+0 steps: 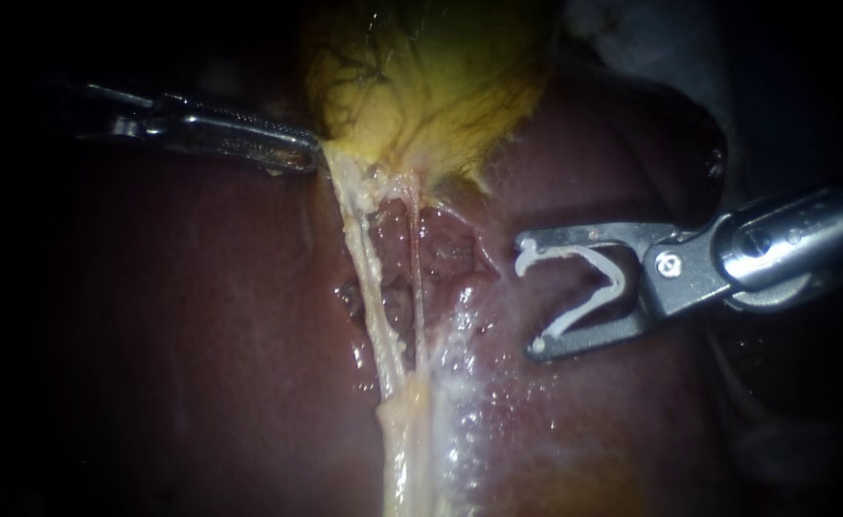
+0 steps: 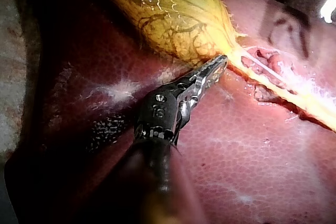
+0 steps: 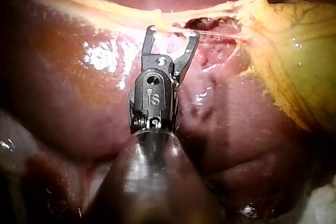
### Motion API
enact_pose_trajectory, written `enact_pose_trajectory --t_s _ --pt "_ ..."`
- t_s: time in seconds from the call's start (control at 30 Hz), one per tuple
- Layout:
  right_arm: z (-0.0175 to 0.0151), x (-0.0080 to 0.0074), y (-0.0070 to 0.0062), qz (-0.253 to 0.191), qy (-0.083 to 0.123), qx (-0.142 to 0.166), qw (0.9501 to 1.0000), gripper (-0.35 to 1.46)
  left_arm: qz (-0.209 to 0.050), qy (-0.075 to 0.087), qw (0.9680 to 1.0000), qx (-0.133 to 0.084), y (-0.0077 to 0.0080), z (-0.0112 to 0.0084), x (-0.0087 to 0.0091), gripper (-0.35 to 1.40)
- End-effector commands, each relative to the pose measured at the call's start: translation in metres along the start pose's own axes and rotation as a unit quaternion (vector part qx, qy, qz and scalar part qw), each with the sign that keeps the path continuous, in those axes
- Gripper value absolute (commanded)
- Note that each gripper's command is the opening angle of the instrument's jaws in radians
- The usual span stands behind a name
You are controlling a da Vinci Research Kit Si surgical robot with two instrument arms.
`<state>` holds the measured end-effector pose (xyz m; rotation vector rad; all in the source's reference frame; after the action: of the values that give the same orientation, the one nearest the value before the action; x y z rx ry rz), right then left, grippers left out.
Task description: Clipping first clip left tube
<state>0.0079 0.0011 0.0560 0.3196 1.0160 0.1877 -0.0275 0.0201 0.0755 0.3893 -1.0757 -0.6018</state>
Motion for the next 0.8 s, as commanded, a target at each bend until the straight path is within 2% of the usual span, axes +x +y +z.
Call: enact_pose_trajectory --t_s 0.03,0.33,0.67,0.8 --pt "0.0 0.0 0.0 0.0 0.0 0.0 1.0 0.54 0.0 0.0 1.0 0.0 0.0 0.0 0.0 -0.35" --pt "0.0015 0.0002 -0.0002 0.02 0.0 -0.002 0.9998 0.54 0.0 0.0 1.0 0.0 -0.0001 -0.0001 -0.0001 -0.35" --pt "0.007 -0.001 -0.0014 0.067 0.007 0.022 0.9975 0.53 -0.001 0.0 1.0 0.0 -0.0003 -0.0002 -0.0003 -0.35" --pt "0.009 -0.0018 -0.0015 0.096 0.007 0.031 0.9948 0.53 -0.001 0.0 1.0 0.0 -0.0003 -0.0003 -0.0003 -0.35"
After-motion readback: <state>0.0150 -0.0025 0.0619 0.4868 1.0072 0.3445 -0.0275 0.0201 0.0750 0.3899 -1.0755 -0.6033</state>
